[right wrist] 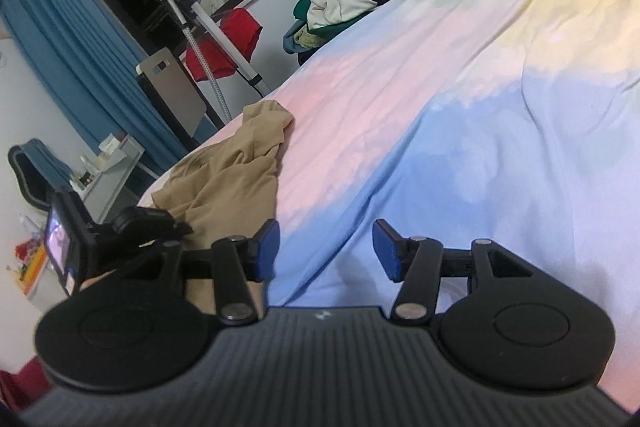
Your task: Fold clothes
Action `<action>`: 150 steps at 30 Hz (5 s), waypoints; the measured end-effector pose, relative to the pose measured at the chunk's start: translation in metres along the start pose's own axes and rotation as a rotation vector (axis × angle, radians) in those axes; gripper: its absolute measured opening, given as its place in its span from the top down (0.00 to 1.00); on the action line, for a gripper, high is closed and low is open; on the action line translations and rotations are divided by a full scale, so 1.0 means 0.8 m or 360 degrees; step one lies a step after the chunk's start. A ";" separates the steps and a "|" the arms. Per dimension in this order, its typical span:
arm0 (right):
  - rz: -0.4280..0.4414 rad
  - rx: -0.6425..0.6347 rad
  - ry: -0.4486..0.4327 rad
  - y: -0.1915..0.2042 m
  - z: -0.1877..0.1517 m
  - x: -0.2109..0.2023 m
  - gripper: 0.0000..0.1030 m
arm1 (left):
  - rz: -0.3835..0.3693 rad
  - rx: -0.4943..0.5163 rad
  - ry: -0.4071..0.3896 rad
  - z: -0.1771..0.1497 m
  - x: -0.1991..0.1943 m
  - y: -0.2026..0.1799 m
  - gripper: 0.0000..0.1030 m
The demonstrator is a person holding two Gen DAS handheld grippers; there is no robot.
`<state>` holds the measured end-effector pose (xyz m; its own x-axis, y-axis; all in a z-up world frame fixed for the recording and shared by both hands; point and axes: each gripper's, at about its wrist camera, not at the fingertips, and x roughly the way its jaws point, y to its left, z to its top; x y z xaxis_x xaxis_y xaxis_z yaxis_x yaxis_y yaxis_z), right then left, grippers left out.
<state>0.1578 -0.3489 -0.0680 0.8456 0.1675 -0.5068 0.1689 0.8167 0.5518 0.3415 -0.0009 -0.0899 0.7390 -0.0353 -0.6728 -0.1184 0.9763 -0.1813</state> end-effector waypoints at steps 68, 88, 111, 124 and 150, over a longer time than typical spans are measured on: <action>0.0223 -0.0338 0.0571 0.030 -0.101 -0.118 0.47 | -0.0445 0.0175 0.0556 -0.232 -0.367 0.120 0.97; 0.0117 -0.0888 0.1083 0.113 -0.171 -0.113 0.96 | -0.0848 -0.0310 0.0318 -0.214 -0.385 0.197 0.45; 0.0197 -0.0583 0.0677 0.127 -0.100 -0.062 0.35 | -0.0588 -0.0457 0.0090 -0.070 -0.342 0.251 0.19; 0.0257 -0.0341 0.0169 0.103 -0.091 0.024 0.34 | -0.0380 -0.0890 0.0031 -0.005 -0.111 0.308 0.18; 0.0220 -0.0076 -0.0030 0.060 -0.063 0.048 0.34 | 0.0563 0.0321 -0.0506 0.124 -0.046 0.105 0.89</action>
<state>0.1730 -0.2752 -0.0946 0.8685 0.2703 -0.4155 0.0262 0.8120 0.5830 0.3703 0.1033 -0.0094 0.8456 0.3408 -0.4109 -0.2906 0.9395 0.1812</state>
